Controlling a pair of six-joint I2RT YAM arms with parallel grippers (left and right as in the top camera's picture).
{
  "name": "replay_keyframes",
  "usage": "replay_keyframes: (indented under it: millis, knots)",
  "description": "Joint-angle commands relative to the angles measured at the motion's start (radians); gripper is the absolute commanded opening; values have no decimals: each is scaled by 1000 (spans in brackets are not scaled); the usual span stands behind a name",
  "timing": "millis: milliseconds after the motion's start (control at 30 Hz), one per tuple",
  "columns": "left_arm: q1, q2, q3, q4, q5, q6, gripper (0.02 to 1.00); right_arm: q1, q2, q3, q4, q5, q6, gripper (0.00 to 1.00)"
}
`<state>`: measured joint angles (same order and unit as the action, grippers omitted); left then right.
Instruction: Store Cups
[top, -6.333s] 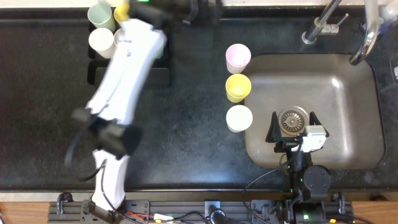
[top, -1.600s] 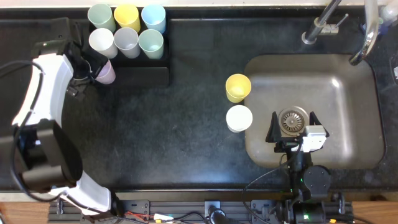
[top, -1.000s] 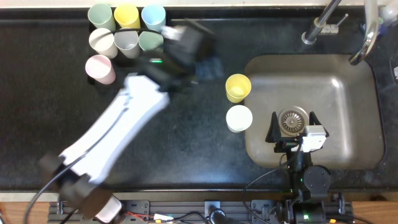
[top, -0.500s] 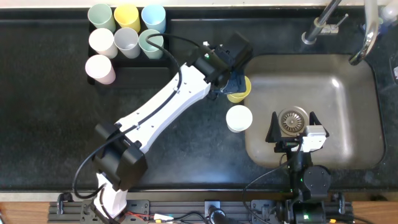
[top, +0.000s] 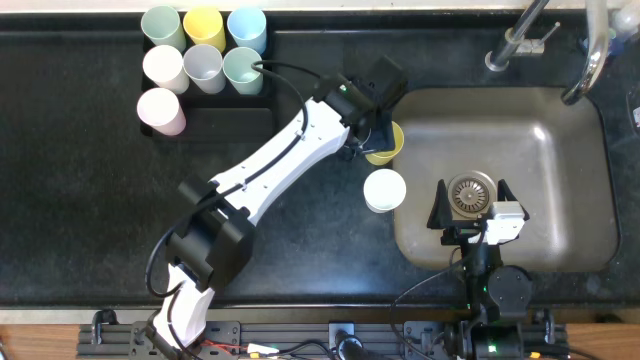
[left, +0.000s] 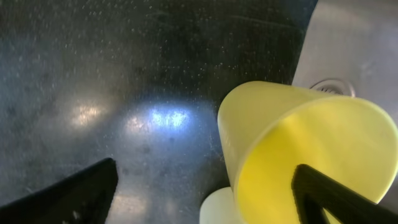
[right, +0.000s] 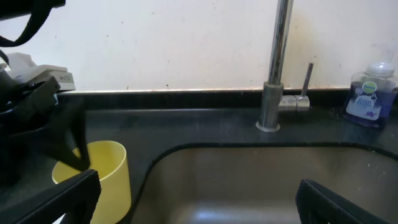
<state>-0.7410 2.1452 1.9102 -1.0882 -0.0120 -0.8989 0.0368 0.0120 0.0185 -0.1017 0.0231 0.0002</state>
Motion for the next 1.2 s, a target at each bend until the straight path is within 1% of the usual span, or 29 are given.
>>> replay_keyframes:
  millis: [33, 67, 100, 133, 167, 333, 367, 467, 500, 700, 900, 1033, 1200]
  knots:
    - [13, 12, 22, 1, 11, -16, 673, -4, -8, -5, 6, -5, 4, 998]
    - [14, 16, 22, 3, 11, -16, 494, -4, -8, -5, 6, -5, 4, 998]
    - [16, 19, 22, 4, 11, -19, 380, -4, -8, -5, 6, -5, 4, 998]
    - [17, 24, 22, 8, 12, -19, 345, -4, -8, -5, 6, -5, 4, 996]
    - [17, 28, 22, 13, 12, -19, 334, -4, -8, -5, 6, -5, 4, 996]
    - [18, 55, 22, 40, 19, -19, 329, -4, -8, -5, 6, -5, 4, 998]
    - [18, 58, 22, 43, 19, -19, 237, -4, -8, -5, 6, -5, 4, 998]
    - [21, 65, 22, 50, 18, -19, 66, -4, -8, -5, 6, -5, 4, 998]
    - [22, 65, 22, 52, 18, -19, 36, -4, -8, -5, 6, -5, 4, 998]
    - [45, 40, 22, 55, 11, -19, 36, -4, -8, -5, 6, -5, 4, 998]
    - [116, -121, 22, 21, -47, -19, 36, -4, -8, -5, 6, -5, 4, 998]
    - [210, -256, 22, -48, -76, -20, 36, -4, -8, -5, 6, -5, 4, 996]
    - [419, -346, 22, -220, -98, -27, 36, -4, -8, -5, 6, -5, 4, 998]
